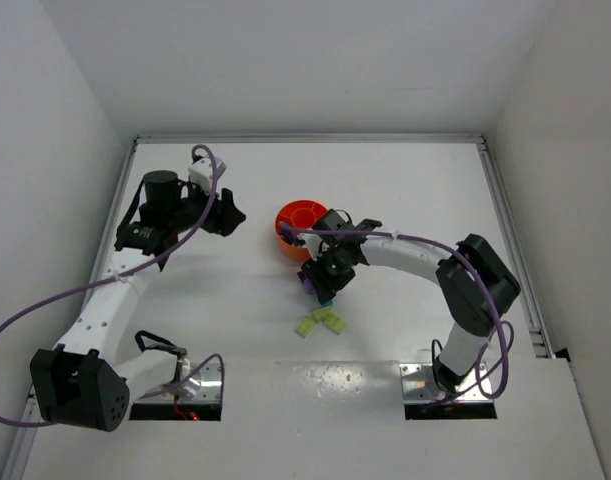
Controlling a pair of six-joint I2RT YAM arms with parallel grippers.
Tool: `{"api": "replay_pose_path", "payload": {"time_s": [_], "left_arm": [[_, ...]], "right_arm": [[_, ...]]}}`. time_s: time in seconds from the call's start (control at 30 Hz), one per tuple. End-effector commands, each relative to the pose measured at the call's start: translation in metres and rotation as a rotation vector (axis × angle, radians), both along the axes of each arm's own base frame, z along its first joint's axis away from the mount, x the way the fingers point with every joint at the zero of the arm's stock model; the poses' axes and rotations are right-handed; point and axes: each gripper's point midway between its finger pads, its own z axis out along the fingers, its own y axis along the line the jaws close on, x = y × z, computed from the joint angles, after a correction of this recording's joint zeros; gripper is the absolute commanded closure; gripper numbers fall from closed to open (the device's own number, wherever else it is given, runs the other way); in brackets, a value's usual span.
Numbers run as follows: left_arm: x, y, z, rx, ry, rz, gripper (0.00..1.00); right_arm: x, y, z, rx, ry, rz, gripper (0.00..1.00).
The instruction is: Sort the legos into containers by color
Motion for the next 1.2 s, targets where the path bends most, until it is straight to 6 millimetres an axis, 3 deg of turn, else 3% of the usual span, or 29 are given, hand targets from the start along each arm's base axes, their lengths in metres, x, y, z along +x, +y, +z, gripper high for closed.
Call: {"api": "replay_pose_path", "payload": {"time_s": [0.0, 0.37, 0.5, 0.53, 0.67, 0.77, 0.83, 0.93, 1.0, 1.07, 1.17], "left_arm": [[0.002, 0.004, 0.010, -0.002, -0.048, 0.006, 0.35], [0.003, 0.005, 0.010, 0.009, -0.053, 0.011, 0.35], [0.002, 0.006, 0.006, 0.010, -0.044, 0.011, 0.34], [0.002, 0.006, 0.006, 0.010, -0.044, 0.011, 0.34], [0.002, 0.006, 0.006, 0.010, -0.044, 0.011, 0.34], [0.001, 0.004, 0.006, 0.005, -0.044, 0.001, 0.34], [0.001, 0.002, 0.006, 0.000, -0.043, -0.008, 0.34], [0.001, 0.001, 0.009, -0.005, -0.053, -0.017, 0.34], [0.003, 0.001, 0.008, -0.005, -0.053, -0.017, 0.34], [0.003, 0.000, 0.008, -0.011, -0.048, -0.013, 0.34], [0.002, 0.001, 0.011, -0.006, -0.064, -0.017, 0.34]], "right_arm": [[0.001, 0.003, -0.005, 0.003, -0.010, -0.017, 0.49], [0.003, 0.000, -0.022, -0.039, 0.007, -0.023, 0.49], [0.003, 0.000, -0.021, -0.032, -0.001, -0.023, 0.67], [0.004, 0.001, -0.018, -0.026, -0.012, -0.013, 0.78], [0.003, 0.000, 0.011, 0.026, -0.071, 0.009, 0.95], [-0.005, 0.004, 0.047, 0.125, -0.086, 0.078, 0.98], [0.003, 0.006, 0.081, 0.180, -0.179, 0.113, 0.98], [0.018, 0.013, 0.109, 0.201, -0.247, 0.117, 0.98], [0.034, 0.021, 0.120, 0.209, -0.301, 0.103, 0.98], [0.051, 0.022, 0.114, 0.164, -0.331, 0.066, 0.98], [0.070, 0.030, 0.124, 0.146, -0.370, 0.046, 0.98]]}}
